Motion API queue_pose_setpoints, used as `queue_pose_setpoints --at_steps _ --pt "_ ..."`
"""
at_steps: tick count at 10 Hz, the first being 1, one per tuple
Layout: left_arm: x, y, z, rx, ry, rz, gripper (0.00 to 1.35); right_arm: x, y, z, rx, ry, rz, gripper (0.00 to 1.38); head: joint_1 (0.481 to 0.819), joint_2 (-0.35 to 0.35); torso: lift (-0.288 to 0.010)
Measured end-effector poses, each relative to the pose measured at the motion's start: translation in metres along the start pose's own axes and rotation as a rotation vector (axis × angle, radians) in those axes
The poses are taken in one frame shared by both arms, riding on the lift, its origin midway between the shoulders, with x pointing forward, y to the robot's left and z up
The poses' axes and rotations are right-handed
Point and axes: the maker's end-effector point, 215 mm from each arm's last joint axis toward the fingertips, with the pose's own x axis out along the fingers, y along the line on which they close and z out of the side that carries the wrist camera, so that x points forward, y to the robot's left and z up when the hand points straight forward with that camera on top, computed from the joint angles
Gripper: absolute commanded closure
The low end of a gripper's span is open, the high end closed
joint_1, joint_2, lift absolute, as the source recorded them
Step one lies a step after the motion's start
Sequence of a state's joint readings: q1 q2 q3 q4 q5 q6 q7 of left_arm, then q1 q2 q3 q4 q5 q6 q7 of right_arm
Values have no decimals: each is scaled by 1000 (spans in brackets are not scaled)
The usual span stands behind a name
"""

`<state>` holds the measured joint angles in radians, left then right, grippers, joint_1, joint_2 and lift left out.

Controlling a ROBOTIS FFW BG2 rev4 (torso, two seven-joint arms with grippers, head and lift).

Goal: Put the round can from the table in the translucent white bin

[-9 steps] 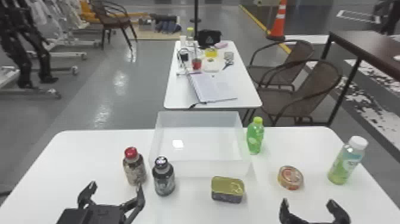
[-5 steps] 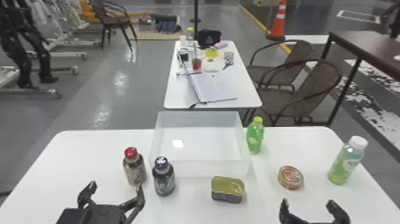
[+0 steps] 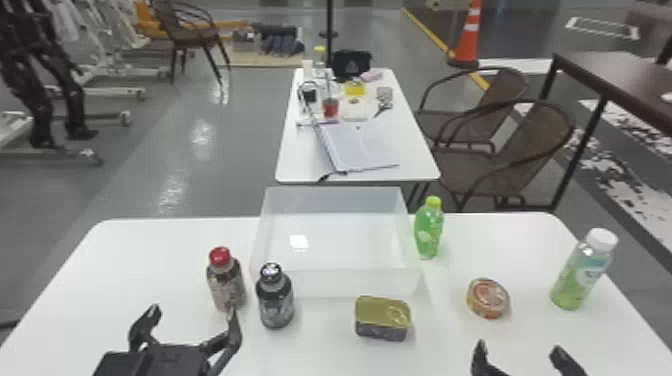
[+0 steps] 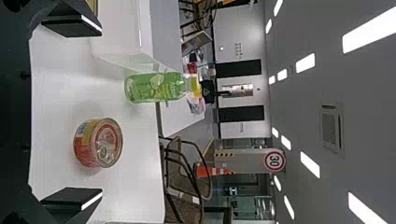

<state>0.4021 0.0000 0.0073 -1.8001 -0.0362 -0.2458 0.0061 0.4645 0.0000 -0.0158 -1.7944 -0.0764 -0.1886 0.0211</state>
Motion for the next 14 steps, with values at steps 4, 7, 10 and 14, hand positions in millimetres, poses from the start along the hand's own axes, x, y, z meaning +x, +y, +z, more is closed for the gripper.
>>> queue_pose_setpoints --at_steps 4,7,10,14 --pt "-2 5 -2 -18 -8 16 96 5 -14 -27 104 30 -45 94 549 0 -100" --pt "-3 6 -3 -25 -8 21 96 9 -27 -46 207 58 -97 90 549 0 -100" --pt "-4 7 -3 -25 -7 22 98 33 -35 -43 217 47 -101 88 549 0 -100" --pt "-4 7 -3 -29 -6 23 98 65 -39 -50 224 63 -103 88 549 0 -100"
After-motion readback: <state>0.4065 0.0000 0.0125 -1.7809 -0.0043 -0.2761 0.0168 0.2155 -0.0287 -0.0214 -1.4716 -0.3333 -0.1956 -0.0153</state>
